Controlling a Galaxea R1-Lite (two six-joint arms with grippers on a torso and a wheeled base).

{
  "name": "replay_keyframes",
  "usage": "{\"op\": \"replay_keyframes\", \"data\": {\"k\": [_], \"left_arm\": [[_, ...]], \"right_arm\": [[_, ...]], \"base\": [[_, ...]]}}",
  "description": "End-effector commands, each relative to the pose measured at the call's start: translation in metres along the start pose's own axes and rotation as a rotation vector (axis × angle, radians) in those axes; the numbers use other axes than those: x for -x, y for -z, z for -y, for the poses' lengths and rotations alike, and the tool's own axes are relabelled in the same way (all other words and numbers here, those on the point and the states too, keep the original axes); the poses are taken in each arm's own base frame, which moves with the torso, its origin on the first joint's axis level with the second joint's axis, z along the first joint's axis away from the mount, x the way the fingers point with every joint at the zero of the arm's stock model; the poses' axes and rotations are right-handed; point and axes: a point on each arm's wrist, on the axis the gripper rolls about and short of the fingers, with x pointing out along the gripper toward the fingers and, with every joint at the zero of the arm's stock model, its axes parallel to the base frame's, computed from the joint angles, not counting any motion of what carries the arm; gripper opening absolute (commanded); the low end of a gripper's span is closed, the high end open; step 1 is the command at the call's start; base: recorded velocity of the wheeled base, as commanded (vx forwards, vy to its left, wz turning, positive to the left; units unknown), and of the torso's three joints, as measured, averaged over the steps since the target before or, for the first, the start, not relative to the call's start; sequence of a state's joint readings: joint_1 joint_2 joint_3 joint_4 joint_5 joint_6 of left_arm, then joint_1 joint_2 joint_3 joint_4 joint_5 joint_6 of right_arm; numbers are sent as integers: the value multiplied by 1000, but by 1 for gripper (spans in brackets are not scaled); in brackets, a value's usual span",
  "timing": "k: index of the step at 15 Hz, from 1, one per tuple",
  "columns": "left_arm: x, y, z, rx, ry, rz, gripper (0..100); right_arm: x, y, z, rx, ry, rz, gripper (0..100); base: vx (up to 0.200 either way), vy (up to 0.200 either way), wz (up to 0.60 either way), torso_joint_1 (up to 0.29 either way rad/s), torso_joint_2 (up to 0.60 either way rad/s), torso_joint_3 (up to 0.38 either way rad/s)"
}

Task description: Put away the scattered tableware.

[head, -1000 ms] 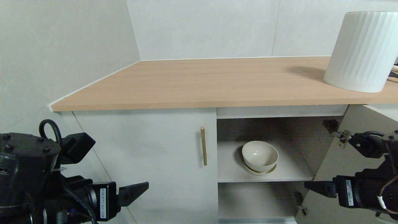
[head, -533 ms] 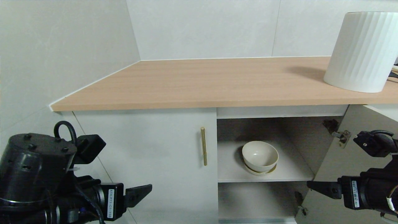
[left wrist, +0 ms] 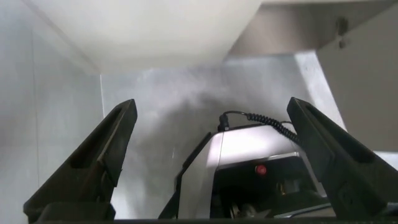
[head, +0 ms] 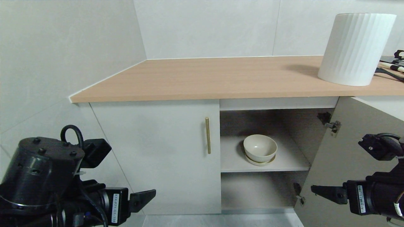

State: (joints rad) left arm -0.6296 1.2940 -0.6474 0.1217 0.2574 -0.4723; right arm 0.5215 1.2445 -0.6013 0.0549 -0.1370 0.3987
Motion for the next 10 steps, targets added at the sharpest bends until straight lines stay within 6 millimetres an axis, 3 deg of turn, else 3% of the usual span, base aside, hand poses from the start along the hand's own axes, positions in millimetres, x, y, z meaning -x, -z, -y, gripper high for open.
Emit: {"op": "replay_keyframes", "data": {"k": [1,10], "left_arm": [[-3,2,0,-5,-6,-15,100],[-5,3,1,-9,-7,-24,100]], "right_arm": [[-2,4,-3,16,-9,-18,100],[-2,7,-6,32,-20,-25,100]], "base": [[-200,0,0,2,-2,2],[-200,0,0,3,2,4]]}}
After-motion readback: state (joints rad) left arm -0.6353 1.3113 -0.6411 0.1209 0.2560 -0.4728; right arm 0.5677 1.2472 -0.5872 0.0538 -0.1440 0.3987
